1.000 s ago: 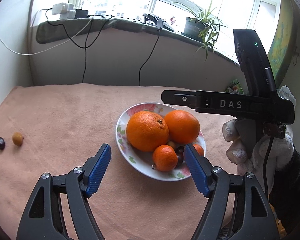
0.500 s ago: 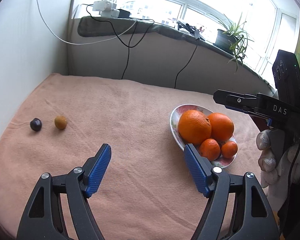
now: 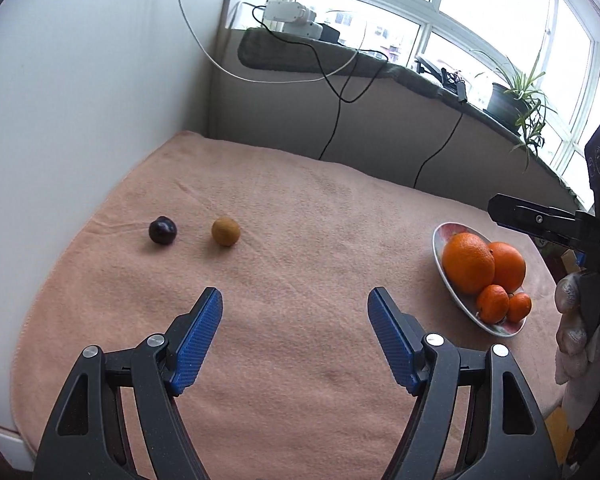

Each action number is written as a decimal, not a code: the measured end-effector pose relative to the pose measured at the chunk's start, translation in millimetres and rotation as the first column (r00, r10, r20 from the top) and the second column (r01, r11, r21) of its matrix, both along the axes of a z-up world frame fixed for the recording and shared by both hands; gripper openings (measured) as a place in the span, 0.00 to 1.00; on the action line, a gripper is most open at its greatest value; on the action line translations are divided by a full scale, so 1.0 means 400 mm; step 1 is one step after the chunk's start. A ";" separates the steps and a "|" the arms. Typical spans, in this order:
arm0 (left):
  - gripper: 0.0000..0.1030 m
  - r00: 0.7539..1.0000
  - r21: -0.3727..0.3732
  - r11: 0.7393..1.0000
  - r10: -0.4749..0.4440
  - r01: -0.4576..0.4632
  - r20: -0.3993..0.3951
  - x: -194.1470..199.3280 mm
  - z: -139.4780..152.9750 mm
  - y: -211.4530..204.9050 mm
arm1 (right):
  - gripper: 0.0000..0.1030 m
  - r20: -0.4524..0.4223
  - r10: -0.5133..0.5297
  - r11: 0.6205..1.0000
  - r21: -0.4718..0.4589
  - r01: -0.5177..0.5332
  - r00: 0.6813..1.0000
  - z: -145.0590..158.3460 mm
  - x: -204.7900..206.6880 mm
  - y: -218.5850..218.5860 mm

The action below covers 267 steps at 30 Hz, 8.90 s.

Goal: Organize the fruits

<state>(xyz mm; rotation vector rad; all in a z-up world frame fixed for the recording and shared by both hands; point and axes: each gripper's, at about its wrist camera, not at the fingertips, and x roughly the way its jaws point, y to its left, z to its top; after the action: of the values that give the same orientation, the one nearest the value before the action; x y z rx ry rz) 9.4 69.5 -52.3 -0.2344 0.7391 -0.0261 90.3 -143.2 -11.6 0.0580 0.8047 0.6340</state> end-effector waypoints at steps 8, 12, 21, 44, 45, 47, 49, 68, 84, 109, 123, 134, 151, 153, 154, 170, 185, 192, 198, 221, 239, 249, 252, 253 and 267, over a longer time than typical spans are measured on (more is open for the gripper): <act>0.73 0.996 0.033 0.995 0.091 -0.091 -0.011 0.017 -0.032 0.103 | 0.81 -0.005 0.065 0.997 -0.039 -0.065 0.998 -0.013 0.008 0.119; 0.73 0.993 0.039 0.992 0.118 -0.117 -0.015 0.035 -0.048 0.135 | 0.81 -0.012 0.096 0.993 -0.068 -0.097 0.995 -0.027 0.012 0.181; 0.73 0.992 0.077 0.990 0.121 -0.119 -0.027 0.078 -0.066 0.179 | 0.81 -0.019 0.149 0.981 -0.124 -0.150 0.989 -0.070 0.029 0.308; 0.56 0.993 0.080 0.993 0.092 -0.086 -0.078 0.176 -0.103 0.227 | 0.57 -0.207 0.191 0.979 -0.037 -0.202 0.960 -0.201 0.135 0.463; 0.55 0.993 0.080 0.993 0.091 -0.084 -0.080 0.177 -0.103 0.227 | 0.55 -0.219 0.189 0.979 -0.030 -0.200 0.957 -0.208 0.142 0.467; 0.53 0.992 0.082 0.993 0.088 -0.081 -0.086 0.180 -0.107 0.228 | 0.55 -0.238 0.184 0.981 -0.010 -0.192 0.954 -0.217 0.153 0.470; 0.53 0.992 0.081 0.993 0.088 -0.081 -0.092 0.184 -0.110 0.229 | 0.55 -0.255 0.181 0.983 0.008 -0.185 0.950 -0.225 0.164 0.474; 0.41 0.990 0.076 0.996 0.065 -0.055 -0.127 0.212 -0.135 0.235 | 0.46 -0.275 0.199 0.978 -0.003 -0.208 0.941 -0.261 0.184 0.536; 0.24 0.990 0.076 0.996 0.064 -0.055 -0.123 0.206 -0.134 0.235 | 0.27 -0.203 0.248 0.956 -0.108 -0.273 0.947 -0.263 0.150 0.570; 0.24 1.000 0.055 0.998 0.021 -0.020 -0.022 0.121 -0.030 0.153 | 0.27 -0.105 0.206 0.977 -0.030 -0.210 0.973 -0.133 0.059 0.393; 0.24 0.998 0.048 0.998 -0.053 0.051 0.043 0.083 0.034 0.052 | 0.27 -0.051 0.141 0.990 0.013 -0.141 0.989 -0.062 0.002 0.258; 0.24 0.988 0.032 0.989 -0.143 0.141 0.065 0.079 0.058 -0.062 | 0.27 -0.031 0.041 0.998 0.051 -0.039 0.999 -0.032 -0.015 0.113; 0.24 0.950 -0.005 0.952 -0.305 0.306 0.068 0.083 0.060 -0.246 | 0.27 -0.031 -0.162 0.985 0.059 0.163 0.986 -0.038 0.000 -0.169; 0.24 0.943 -0.008 0.945 -0.325 0.327 0.066 0.083 0.059 -0.271 | 0.27 -0.033 -0.175 0.983 0.058 0.177 0.984 -0.041 0.004 -0.186; 0.24 0.940 -0.009 0.942 -0.335 0.336 0.066 0.082 0.058 -0.284 | 0.27 -0.034 -0.180 0.982 0.058 0.182 0.983 -0.042 0.004 -0.194; 0.24 0.900 -0.031 0.900 -0.432 0.434 0.049 0.086 0.055 -0.432 | 0.27 -0.058 -0.208 0.976 0.056 0.211 0.976 -0.075 0.019 -0.247; 0.24 0.875 -0.019 0.875 -0.484 0.484 0.015 0.102 0.041 -0.521 | 0.27 -0.085 -0.208 0.976 0.053 0.213 0.974 -0.092 0.050 -0.268; 0.24 0.873 -0.020 0.873 -0.488 0.488 0.010 0.096 0.037 -0.525 | 0.27 -0.085 -0.208 0.976 0.047 0.212 0.974 -0.097 0.057 -0.267; 0.24 0.872 -0.026 0.872 -0.489 0.489 0.003 0.105 0.034 -0.525 | 0.27 -0.081 -0.209 0.977 0.038 0.212 0.975 -0.100 0.060 -0.264; 0.70 0.894 -0.032 0.893 -0.449 0.448 -0.008 0.101 0.035 -0.505 | 0.78 -0.057 -0.229 0.971 0.051 0.232 0.972 -0.087 0.044 -0.267; 0.74 0.905 -0.023 0.905 -0.425 0.425 -0.008 0.103 0.041 -0.493 | 0.83 -0.043 -0.251 0.965 0.060 0.254 0.967 -0.073 0.012 -0.285; 0.75 0.917 -0.010 0.917 -0.399 0.399 0.013 0.078 0.059 -0.469 | 0.83 0.000 -0.276 0.959 0.060 0.276 0.961 -0.045 -0.041 -0.302; 0.75 0.921 -0.005 0.922 -0.388 0.388 0.024 0.070 0.068 -0.461 | 0.83 0.024 -0.284 0.958 0.044 0.283 0.958 -0.032 -0.060 -0.300; 0.75 0.923 -0.003 0.923 -0.384 0.384 0.028 0.066 0.071 -0.458 | 0.83 0.035 -0.286 0.958 0.039 0.284 0.958 -0.028 -0.067 -0.300; 0.75 0.933 0.006 0.935 -0.354 0.355 0.068 0.016 0.100 -0.424 | 0.98 0.119 -0.315 0.949 0.012 0.316 0.942 -0.001 -0.169 -0.322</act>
<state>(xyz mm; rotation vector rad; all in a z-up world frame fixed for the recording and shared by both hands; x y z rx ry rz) 15.6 -100.1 -12.2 -0.1025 0.7061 -0.3792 22.6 -272.1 -11.8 0.1387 0.6631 0.3273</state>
